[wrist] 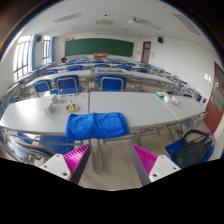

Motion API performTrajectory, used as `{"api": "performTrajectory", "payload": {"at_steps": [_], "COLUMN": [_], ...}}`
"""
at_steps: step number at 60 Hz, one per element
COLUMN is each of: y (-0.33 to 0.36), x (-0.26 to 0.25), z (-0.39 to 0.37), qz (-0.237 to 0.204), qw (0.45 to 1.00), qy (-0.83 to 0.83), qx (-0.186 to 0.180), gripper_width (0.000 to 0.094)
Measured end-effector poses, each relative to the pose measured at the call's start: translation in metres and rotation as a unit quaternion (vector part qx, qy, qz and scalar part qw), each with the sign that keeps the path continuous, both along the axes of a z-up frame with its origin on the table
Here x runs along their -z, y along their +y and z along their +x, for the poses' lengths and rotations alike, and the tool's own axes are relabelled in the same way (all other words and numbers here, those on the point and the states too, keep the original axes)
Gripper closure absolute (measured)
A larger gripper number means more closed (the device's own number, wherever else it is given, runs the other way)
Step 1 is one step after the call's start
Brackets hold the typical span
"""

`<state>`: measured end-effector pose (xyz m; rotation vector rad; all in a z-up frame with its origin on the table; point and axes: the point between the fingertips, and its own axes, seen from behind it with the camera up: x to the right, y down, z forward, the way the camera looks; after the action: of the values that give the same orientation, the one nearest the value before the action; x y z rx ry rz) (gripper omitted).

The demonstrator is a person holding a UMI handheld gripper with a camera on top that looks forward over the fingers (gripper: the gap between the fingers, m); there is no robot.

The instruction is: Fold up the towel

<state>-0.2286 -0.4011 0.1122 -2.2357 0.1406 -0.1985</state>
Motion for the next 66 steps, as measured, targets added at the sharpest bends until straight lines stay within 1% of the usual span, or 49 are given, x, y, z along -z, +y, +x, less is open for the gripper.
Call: {"api": "performTrajectory", "payload": {"at_steps": [3, 9, 19, 26, 33, 36, 39, 43, 44, 47, 50, 54, 59, 66], "y": [0.021, 0.069, 0.148, 0.189, 0.210, 0.213, 0.217, 0.220, 0.220, 0.221, 0.225, 0.228, 0.227, 0.226], "x": [0.010, 0.030, 0.058, 0.087, 0.116, 0.128, 0.125, 0.128, 0.129, 0.129, 0.126, 0.127, 0.126, 0.115], "z": [-0.038, -0.098, -0.153, -0.165, -0.163, -0.156, -0.157, -0.147, -0.146, -0.146, -0.136, -0.136, -0.137, -0.141], "qz": [0.002, 0.000, 0.002, -0.010, -0.032, -0.042, -0.033, -0.039, -0.039, -0.036, -0.033, -0.028, -0.034, -0.041], "qw": [1.000, 0.998, 0.994, 0.992, 0.992, 0.992, 0.992, 0.991, 0.991, 0.988, 0.987, 0.984, 0.983, 0.984], "qy": [0.010, 0.027, 0.026, 0.007, 0.003, -0.001, 0.006, -0.010, -0.015, -0.024, -0.052, -0.060, -0.047, 0.009], "qx": [-0.027, -0.064, -0.107, -0.127, -0.121, -0.119, -0.122, -0.125, -0.129, -0.147, -0.150, -0.163, -0.174, -0.174], "gripper_width": [0.0087, 0.0086, 0.0091, 0.0094, 0.0116, 0.0169, 0.0262, 0.0449, 0.0489, 0.0648, 0.0862, 0.0878, 0.0889, 0.0898]}}
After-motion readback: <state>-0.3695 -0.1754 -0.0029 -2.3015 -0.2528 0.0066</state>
